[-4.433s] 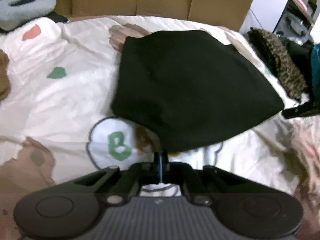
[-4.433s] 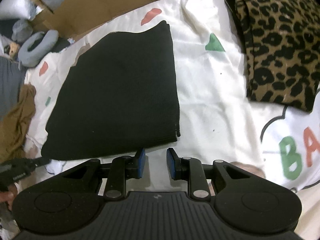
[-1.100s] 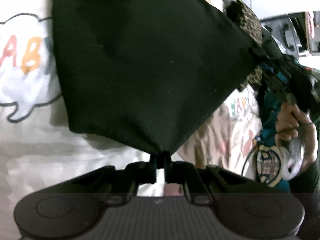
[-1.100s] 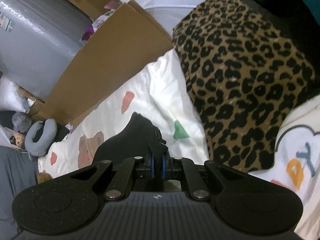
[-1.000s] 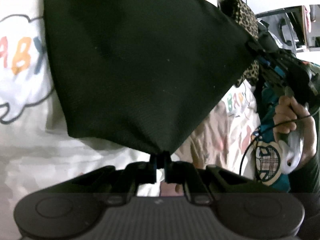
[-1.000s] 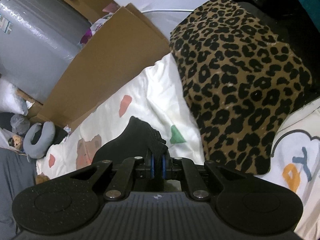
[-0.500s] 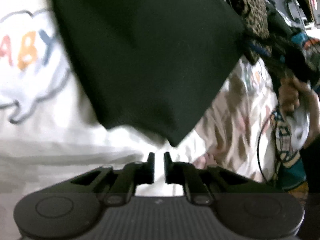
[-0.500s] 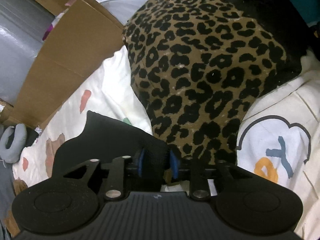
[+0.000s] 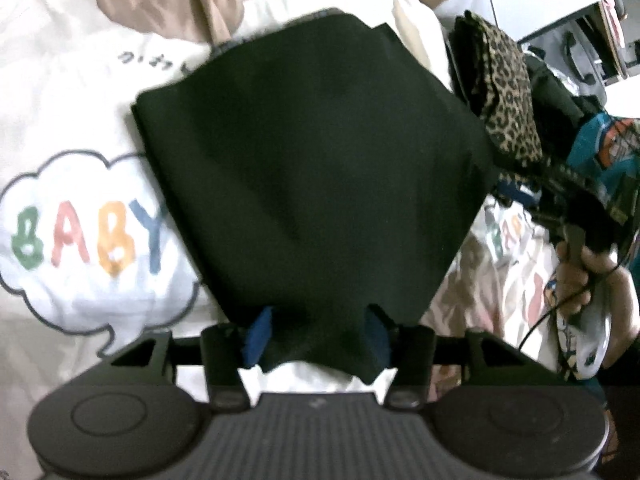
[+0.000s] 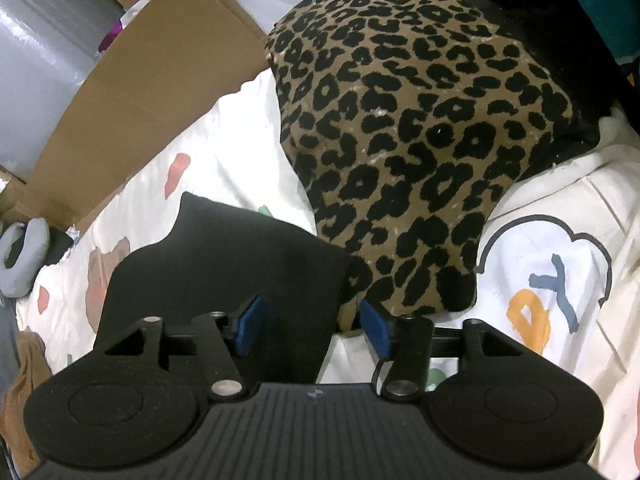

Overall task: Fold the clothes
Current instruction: 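Lower the shorts beside the leopard-print stack with the left gripper while the right gripper presses them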

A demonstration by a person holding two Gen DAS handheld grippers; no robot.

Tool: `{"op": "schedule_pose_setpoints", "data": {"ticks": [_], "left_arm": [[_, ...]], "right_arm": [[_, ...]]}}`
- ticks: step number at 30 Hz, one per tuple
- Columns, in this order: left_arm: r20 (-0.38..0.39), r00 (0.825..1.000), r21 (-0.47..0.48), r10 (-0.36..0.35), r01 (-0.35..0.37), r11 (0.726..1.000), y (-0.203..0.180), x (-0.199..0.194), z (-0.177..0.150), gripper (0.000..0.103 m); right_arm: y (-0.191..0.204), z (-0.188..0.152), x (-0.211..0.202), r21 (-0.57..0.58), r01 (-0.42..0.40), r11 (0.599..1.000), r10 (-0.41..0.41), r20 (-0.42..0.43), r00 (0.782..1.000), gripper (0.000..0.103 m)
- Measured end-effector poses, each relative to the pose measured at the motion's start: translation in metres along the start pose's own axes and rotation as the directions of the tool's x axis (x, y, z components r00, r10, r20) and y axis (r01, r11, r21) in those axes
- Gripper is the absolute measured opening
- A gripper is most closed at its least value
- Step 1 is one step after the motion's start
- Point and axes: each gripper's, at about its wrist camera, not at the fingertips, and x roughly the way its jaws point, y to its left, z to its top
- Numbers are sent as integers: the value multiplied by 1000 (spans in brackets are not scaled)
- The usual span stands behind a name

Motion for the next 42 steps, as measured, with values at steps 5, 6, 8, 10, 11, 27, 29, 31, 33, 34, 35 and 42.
{"op": "schedule_pose_setpoints", "data": {"ticks": [5,6,8,10,11,27,29,31,33,34,35,42], "left_arm": [[27,999,23,27,-27,999,4,-13,15,58],[33,999,28,36,-37,999,5,-15,18,58],[46,997,39,54,-56,998,7,-18,25,59],[59,996,49,72,-74,996,10,-22,32,59],[66,995,54,80,-84,995,11,-24,35,60],[93,991,380,91,-120,917,-17,-4,138,72],[74,994,444,79,-104,890,-26,4,149,74],[76,994,505,78,-105,857,-37,11,159,77],[69,995,542,70,-97,835,-44,17,170,78],[64,996,553,66,-91,828,-46,20,174,78],[59,996,565,62,-84,821,-49,23,179,79],[3,1000,609,7,-7,793,-54,48,200,81]], "right_arm": [[1,-3,1,-6,-7,1000,7,-14,1000,62],[1,-4,1,-5,-9,1000,9,-15,1000,62],[1,-7,3,-4,-12,1000,12,-22,1000,62],[1,-10,4,-3,-17,1000,17,-32,999,62],[1,-12,4,-3,-21,1000,21,-38,999,62],[-8,-50,6,107,-149,983,161,-110,981,62],[-8,-52,8,117,-154,981,167,-109,980,62],[-8,-53,8,126,-164,978,178,-100,979,62],[-8,-54,9,132,-172,976,185,-94,978,62],[-8,-54,9,134,-174,976,187,-92,978,62],[-7,-55,9,132,-174,976,187,-86,979,62],[-9,-57,6,145,-178,973,185,-30,982,62]]}}
